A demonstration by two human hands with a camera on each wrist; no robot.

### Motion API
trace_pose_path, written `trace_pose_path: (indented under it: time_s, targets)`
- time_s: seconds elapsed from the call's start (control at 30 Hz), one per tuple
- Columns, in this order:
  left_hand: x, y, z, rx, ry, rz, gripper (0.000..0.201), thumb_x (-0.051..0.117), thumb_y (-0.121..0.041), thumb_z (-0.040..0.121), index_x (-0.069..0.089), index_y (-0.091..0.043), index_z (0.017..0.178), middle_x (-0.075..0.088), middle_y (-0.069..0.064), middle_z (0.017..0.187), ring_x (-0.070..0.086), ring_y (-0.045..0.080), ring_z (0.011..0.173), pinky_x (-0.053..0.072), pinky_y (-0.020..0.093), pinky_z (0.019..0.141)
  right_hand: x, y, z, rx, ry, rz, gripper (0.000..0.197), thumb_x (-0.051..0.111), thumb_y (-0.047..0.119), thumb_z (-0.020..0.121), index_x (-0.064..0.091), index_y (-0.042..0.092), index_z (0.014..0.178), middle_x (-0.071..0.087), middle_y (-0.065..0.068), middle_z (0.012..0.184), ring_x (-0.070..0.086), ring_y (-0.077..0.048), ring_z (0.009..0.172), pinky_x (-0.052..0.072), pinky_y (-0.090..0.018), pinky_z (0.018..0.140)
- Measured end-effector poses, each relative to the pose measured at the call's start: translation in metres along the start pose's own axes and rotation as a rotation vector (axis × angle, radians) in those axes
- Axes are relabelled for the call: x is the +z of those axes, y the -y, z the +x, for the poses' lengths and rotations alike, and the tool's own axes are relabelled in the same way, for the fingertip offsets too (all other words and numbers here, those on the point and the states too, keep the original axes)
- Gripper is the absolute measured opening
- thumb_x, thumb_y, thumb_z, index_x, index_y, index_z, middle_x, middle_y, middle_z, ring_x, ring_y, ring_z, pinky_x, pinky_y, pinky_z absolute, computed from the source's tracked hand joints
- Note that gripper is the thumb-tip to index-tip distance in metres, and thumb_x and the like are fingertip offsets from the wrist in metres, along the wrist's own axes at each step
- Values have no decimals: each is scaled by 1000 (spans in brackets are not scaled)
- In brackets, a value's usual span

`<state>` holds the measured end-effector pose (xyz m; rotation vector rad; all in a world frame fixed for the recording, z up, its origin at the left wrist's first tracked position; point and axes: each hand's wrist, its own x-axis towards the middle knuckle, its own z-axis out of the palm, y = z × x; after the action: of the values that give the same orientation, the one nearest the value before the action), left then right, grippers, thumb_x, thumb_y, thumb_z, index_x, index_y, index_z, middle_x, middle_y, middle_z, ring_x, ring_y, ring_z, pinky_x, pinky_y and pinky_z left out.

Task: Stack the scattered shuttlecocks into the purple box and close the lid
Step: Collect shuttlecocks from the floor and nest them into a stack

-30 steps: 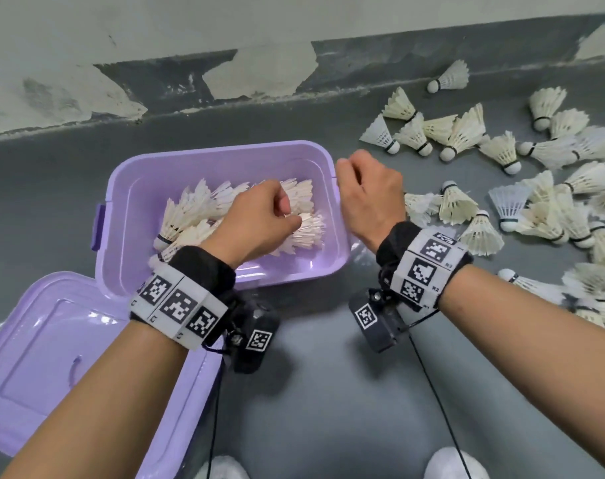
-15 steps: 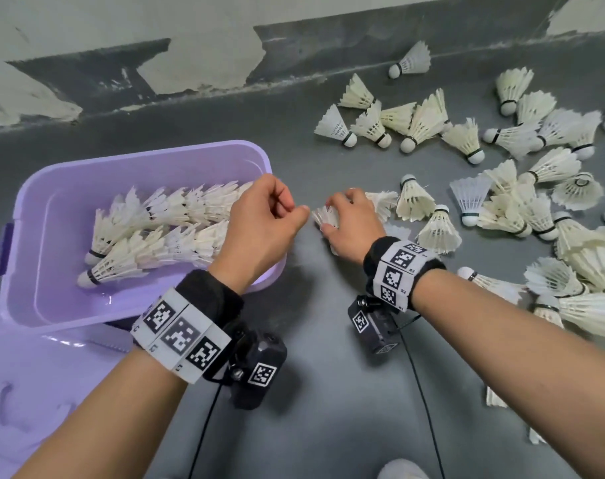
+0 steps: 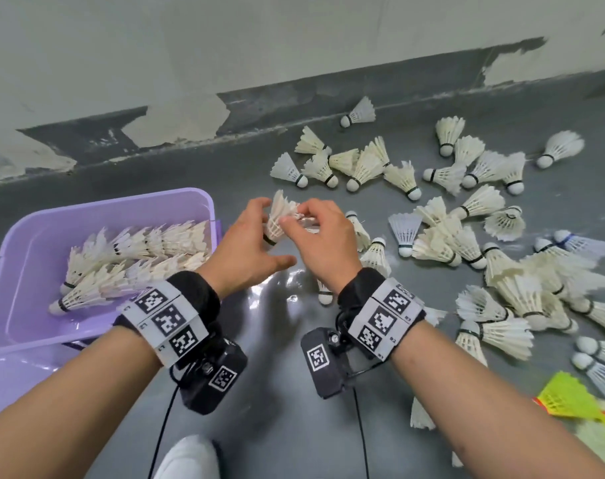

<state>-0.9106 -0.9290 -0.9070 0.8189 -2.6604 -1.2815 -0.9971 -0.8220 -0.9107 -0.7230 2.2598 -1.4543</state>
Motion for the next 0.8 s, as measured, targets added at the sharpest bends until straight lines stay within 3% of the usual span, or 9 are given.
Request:
trace_pose_path:
  time_s: [0.13, 0.2, 0.27, 0.37, 0.43, 0.5, 0.6, 0.7, 0.8]
  targets:
    - [12, -16, 10, 13, -71, -75, 71, 77, -21, 74, 31, -15, 128, 56, 0, 107, 56, 16, 93, 45, 28, 73, -8, 1, 7, -44, 45, 15, 16, 69, 30, 82, 64, 17, 90, 56, 2, 101, 57, -9, 88, 41, -13, 74]
    - [20, -21, 21, 10, -110, -166, 54, 73, -16, 76, 40, -17, 118, 57, -3, 97, 56, 14, 86, 46, 26, 68, -15, -2, 8, -68, 40, 25, 22, 68, 34, 82, 61, 19, 97, 57, 2, 104, 56, -8, 89, 43, -13, 75]
    - [34, -22, 30, 3, -125, -290, 40, 74, -9, 74, 47, -17, 103, 57, -5, 87, 55, 12, 76, 47, 24, 64, -25, -12, 8, -41, -33, 90, 25, 63, 39, 85, 57, 22, 102, 59, 3, 107, 60, -8, 91, 49, -20, 78]
    - [60, -15, 34, -37, -168, -457, 38, 75, -2, 74, 48, -11, 100, 56, 0, 84, 54, 10, 71, 47, 23, 65, -39, -37, 10, 88, -215, 153, 14, 53, 39, 91, 57, 26, 94, 64, 3, 99, 65, -14, 89, 54, -34, 78]
    - [80, -3, 33, -75, -142, -519, 39, 77, -2, 74, 50, -9, 102, 59, 3, 88, 57, 10, 74, 48, 21, 68, -46, -63, 9, 188, -243, 43, 8, 51, 30, 92, 58, 25, 92, 65, 3, 96, 63, -14, 89, 49, -27, 80]
    - [95, 11, 28, -149, -94, -544, 43, 82, -4, 68, 53, -14, 98, 63, 2, 91, 60, 11, 77, 51, 25, 73, -45, -88, 3, 227, -112, -158, 16, 53, 16, 89, 61, 21, 102, 64, 1, 104, 60, -13, 89, 46, -23, 84]
    - [105, 27, 22, -222, -41, -537, 55, 89, -10, 56, 53, -25, 94, 67, 3, 98, 64, 16, 87, 54, 41, 86, -31, -112, -9, 169, 100, -333, 35, 57, 11, 82, 58, 19, 116, 53, 0, 119, 56, -16, 99, 45, -32, 94]
    - [102, 35, 24, -227, -13, -512, 66, 92, -23, 49, 52, -29, 101, 66, 2, 104, 64, 17, 95, 53, 46, 88, -18, -118, -11, 104, 196, -390, 42, 62, 18, 80, 57, 18, 121, 44, 1, 131, 44, -18, 120, 38, -35, 104]
    - [96, 42, 29, -219, -13, -489, 72, 89, -41, 41, 51, -33, 103, 67, 1, 105, 65, 20, 98, 53, 48, 87, -13, -117, -6, 50, 196, -444, 31, 63, 17, 81, 61, 12, 111, 47, -2, 129, 41, -21, 120, 37, -35, 102]
